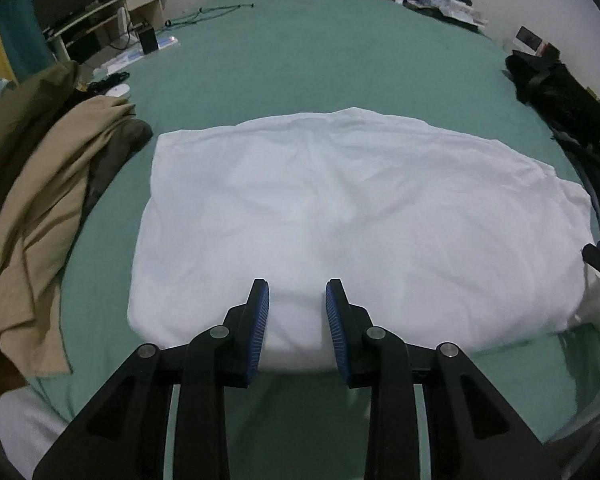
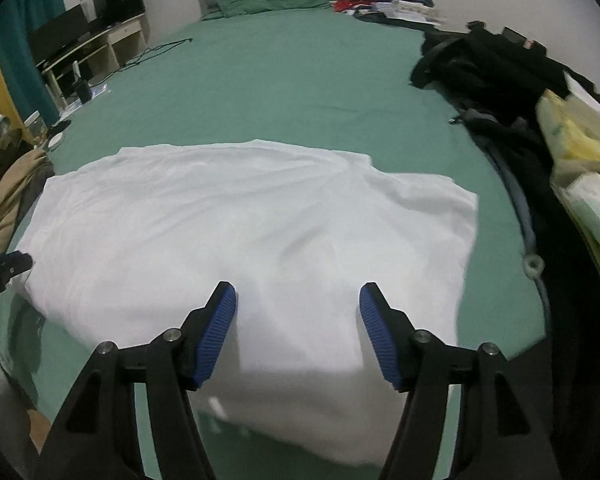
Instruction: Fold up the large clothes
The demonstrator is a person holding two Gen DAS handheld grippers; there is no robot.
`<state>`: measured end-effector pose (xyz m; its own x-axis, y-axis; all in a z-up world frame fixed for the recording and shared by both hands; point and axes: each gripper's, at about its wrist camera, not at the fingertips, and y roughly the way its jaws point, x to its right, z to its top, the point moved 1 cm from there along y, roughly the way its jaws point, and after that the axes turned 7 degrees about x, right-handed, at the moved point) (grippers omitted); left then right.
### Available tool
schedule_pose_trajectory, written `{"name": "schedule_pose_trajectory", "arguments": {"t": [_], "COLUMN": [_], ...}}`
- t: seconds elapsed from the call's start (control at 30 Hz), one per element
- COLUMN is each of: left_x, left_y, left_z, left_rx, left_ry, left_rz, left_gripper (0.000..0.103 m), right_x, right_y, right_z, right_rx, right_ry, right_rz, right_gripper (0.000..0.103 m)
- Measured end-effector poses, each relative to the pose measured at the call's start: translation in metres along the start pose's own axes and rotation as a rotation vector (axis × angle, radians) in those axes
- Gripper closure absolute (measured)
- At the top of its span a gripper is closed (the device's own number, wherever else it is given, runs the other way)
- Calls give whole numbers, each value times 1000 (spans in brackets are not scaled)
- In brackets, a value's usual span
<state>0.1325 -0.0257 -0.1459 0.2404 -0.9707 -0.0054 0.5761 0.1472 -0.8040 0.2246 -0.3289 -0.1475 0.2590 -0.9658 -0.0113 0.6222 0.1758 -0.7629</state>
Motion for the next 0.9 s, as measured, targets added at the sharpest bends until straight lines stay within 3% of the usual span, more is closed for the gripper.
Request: {"name": "schedule_pose_trajectory", "arguments": {"t": [0.27, 0.63, 0.77, 0.9], "left_x": [25, 61, 70, 75], "left_y": [-16, -15, -13, -12], "left_z": [-13, -16, -11, -2], "left_rx": [30, 31, 41, 73], "left_ry": [-4, 54, 64, 66], "left_rz": [-32, -66, -86, -100], "left_gripper": [71, 72, 71, 71], "right_x": [20, 45, 57, 76], "right_y": [-27, -39, -36, -28], "right_z": [-28, -39, -47, -62], "right_rx": [-14, -7, -20, -55], "right_ry": [38, 109, 184, 340], "right_rz": [-28, -35, -35, 35], "right_gripper": [28, 26, 8, 7]}}
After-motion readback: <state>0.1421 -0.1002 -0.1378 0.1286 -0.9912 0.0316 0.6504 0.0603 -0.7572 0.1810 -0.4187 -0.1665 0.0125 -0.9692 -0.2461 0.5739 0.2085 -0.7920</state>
